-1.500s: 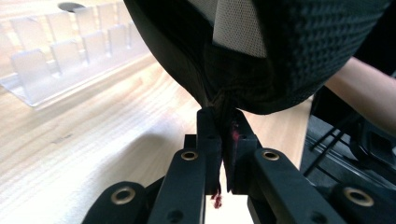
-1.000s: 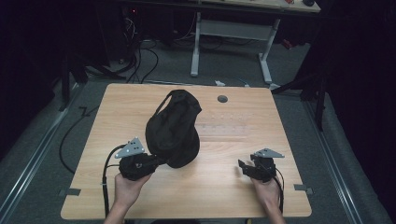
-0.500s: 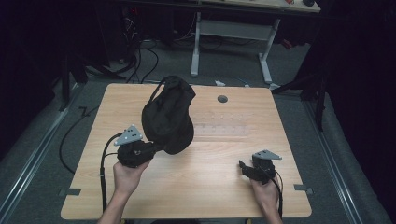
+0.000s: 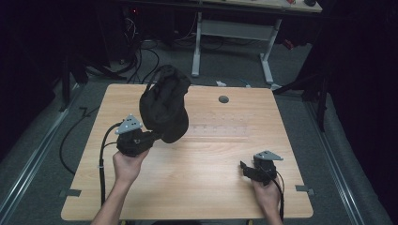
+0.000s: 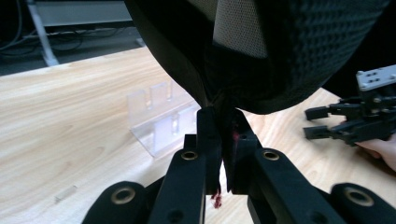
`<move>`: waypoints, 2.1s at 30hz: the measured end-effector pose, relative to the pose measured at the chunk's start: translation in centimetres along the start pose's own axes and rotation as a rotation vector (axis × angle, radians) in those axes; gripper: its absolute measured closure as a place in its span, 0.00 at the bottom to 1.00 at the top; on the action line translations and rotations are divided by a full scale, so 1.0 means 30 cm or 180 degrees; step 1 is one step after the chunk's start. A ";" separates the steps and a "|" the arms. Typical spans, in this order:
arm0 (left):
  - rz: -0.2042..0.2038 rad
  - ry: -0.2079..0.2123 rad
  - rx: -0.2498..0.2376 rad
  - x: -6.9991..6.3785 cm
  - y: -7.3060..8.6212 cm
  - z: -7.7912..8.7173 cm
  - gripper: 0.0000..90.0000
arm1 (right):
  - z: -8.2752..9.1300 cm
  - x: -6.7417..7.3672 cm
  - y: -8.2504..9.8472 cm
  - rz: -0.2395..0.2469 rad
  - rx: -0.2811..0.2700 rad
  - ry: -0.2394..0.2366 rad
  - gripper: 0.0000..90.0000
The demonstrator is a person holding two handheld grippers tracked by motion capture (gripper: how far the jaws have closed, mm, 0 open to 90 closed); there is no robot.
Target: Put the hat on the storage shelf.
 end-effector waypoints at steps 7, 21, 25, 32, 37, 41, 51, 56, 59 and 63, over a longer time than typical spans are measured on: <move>-0.0043 -0.0107 0.0099 0.028 -0.004 -0.038 0.96 | 0.000 0.000 0.000 -0.0002 0.0003 0.0001 0.41; -0.0013 -0.0218 0.0212 0.063 -0.008 -0.103 0.96 | 0.000 0.000 0.000 0.0006 -0.0001 0.0003 0.41; -0.0002 -0.0242 0.0237 0.066 -0.005 -0.117 0.96 | 0.000 -0.001 -0.001 0.0020 -0.0003 0.0003 0.41; 0.0003 -0.0281 0.0309 0.068 0.005 -0.137 0.96 | 0.000 0.000 0.000 0.0011 0.0000 0.0000 0.41; 0.0003 -0.0281 0.0341 0.067 0.011 -0.149 0.96 | 0.000 0.000 0.000 0.0012 0.0000 0.0002 0.41; -0.0017 -0.0293 0.0372 0.062 0.016 -0.159 0.96 | 0.000 -0.001 0.000 0.0019 -0.0001 0.0001 0.41; -0.0052 -0.0328 0.0438 0.053 0.029 -0.173 0.96 | 0.000 0.002 0.000 0.0015 0.0001 -0.0004 0.40; -0.0044 -0.0319 0.0474 0.046 0.050 -0.188 0.96 | 0.000 0.002 0.000 0.0010 0.0001 -0.0006 0.40; -0.0009 -0.0302 0.0479 0.047 0.061 -0.194 0.96 | 0.000 0.003 0.001 0.0005 0.0002 -0.0008 0.40; 0.0030 -0.0270 0.0489 0.047 0.077 -0.203 0.96 | 0.000 0.003 0.001 0.0006 0.0003 -0.0009 0.40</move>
Point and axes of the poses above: each handheld gripper's, and its own axes: z roughly backward along the jaws, y roughly out of its underside, x roughly to its left, the point moved 8 cm from there along -z, roughly forward along the jaws, and after that the axes turned 14 degrees about -z, right-handed, at the moved point
